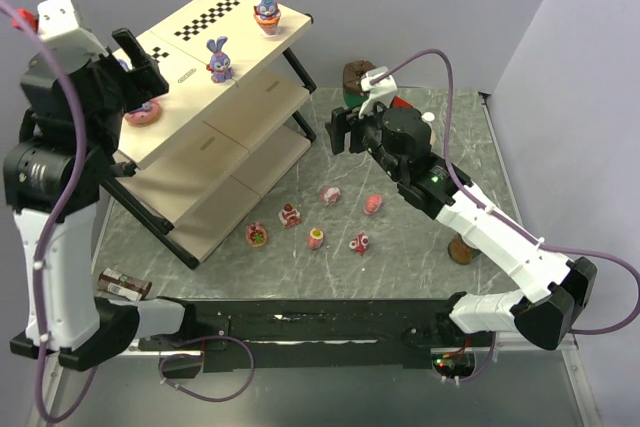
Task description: Place and organize the plastic toys onto the shelf
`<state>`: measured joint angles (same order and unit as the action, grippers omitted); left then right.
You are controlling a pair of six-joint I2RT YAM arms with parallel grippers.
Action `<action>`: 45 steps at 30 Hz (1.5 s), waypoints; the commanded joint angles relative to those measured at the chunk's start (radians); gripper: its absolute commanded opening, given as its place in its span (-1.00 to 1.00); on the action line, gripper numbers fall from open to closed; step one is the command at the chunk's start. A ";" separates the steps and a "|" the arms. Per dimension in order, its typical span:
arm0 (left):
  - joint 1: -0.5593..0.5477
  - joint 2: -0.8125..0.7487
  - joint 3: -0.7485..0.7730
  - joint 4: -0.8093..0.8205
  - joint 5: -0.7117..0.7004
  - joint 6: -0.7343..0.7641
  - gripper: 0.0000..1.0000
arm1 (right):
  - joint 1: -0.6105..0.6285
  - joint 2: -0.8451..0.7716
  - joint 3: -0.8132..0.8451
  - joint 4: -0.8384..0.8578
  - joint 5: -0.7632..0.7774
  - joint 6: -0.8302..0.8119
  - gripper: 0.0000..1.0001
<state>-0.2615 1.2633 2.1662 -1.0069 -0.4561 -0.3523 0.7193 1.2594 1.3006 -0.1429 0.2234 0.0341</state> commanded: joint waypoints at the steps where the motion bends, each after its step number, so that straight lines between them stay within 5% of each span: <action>1: 0.098 0.030 -0.020 0.027 0.082 0.012 0.79 | -0.012 0.015 0.040 0.028 0.011 -0.019 0.65; 9: 0.232 0.039 -0.068 0.059 0.258 0.015 0.61 | -0.024 0.038 0.054 0.028 0.016 -0.019 0.65; 27: 0.246 -0.041 -0.181 0.063 0.329 0.007 -0.10 | -0.032 0.077 0.069 0.016 -0.021 0.018 0.64; 45: 0.246 -0.122 -0.282 0.082 0.163 -0.112 -0.12 | -0.031 0.078 0.066 -0.001 -0.052 0.046 0.62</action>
<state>-0.0212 1.1675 1.9018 -0.9455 -0.2207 -0.4042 0.6952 1.3323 1.3239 -0.1513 0.1818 0.0650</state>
